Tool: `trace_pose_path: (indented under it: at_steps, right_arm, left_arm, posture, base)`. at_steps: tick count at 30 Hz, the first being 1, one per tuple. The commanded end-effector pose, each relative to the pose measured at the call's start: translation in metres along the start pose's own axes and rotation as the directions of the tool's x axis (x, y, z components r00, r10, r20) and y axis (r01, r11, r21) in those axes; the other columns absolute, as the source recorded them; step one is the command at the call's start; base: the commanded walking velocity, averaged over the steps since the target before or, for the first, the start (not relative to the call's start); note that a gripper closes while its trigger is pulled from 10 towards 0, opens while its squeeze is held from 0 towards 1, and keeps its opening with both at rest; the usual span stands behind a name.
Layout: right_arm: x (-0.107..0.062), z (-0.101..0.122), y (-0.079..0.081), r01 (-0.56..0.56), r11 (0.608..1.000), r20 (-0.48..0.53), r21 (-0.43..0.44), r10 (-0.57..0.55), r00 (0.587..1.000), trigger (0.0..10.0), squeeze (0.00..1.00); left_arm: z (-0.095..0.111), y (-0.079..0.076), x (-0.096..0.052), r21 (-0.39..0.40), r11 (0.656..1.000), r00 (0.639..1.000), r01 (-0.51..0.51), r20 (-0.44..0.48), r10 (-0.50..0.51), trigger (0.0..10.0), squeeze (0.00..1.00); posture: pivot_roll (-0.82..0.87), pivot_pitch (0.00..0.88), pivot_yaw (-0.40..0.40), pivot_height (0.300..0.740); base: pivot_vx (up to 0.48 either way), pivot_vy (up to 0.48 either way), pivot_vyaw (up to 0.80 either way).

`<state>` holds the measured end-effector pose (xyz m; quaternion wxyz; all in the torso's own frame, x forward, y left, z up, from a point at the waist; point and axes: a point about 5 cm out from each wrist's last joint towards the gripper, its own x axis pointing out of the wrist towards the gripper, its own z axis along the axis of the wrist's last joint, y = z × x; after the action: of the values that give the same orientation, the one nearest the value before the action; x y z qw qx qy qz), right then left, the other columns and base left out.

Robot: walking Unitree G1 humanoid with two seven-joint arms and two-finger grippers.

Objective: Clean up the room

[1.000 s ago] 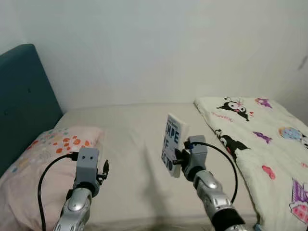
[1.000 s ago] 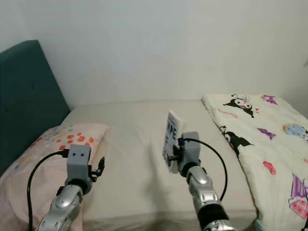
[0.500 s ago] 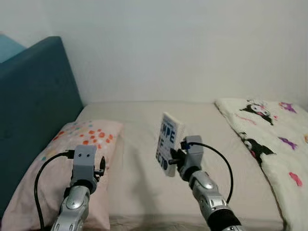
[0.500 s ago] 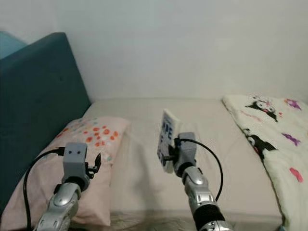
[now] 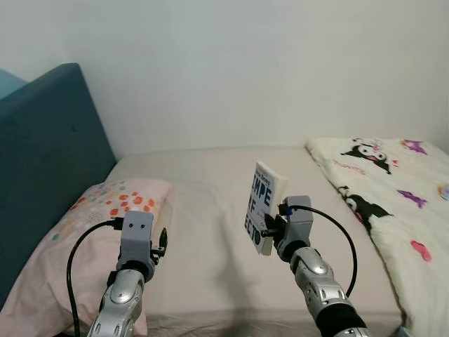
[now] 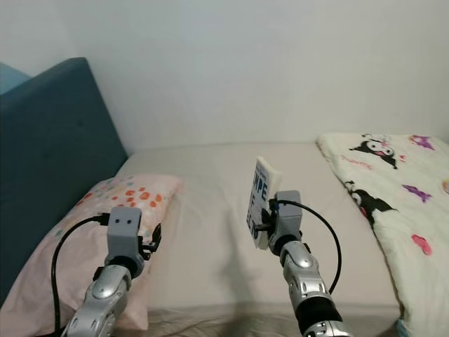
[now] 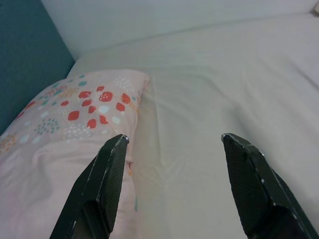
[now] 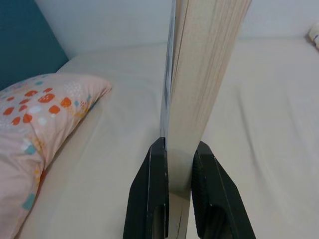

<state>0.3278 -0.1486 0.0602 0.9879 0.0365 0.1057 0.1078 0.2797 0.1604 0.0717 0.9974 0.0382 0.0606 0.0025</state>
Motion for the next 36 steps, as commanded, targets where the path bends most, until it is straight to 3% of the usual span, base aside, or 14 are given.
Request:
trace_pose_path:
  at_steps: [1,9,36]
  right_arm:
    - [0.0053,0.0067,0.0087,-0.059,0.998,0.009,0.02,0.059,0.998,10.0,0.0]
    - [0.0047,0.0042,0.0157,-0.138,0.99,-0.015,0.036,0.138,0.99,10.0,0.0]
    - [0.0031,0.0031,0.017,-0.149,0.988,-0.013,0.035,0.149,0.989,10.0,0.0]
  left_arm:
    - [-0.0074,0.0016,-0.0012,0.021,1.0,0.999,-0.002,-0.036,0.003,10.0,0.0]
    - [-0.0084,0.0043,-0.0013,0.021,1.0,0.999,-0.014,-0.045,0.015,10.0,0.0]
    - [-0.01,0.0034,-0.0021,-0.013,1.0,0.998,-0.019,-0.06,0.018,10.0,0.0]
  posture:
    - [-0.01,0.0,0.009,0.74]
    - [-0.01,0.0,0.005,0.725]
    - [-0.01,0.0,0.008,0.625]
  base:
    - [0.0,0.0,0.0]
    - [0.0,0.0,0.0]
    - [0.0,0.0,0.0]
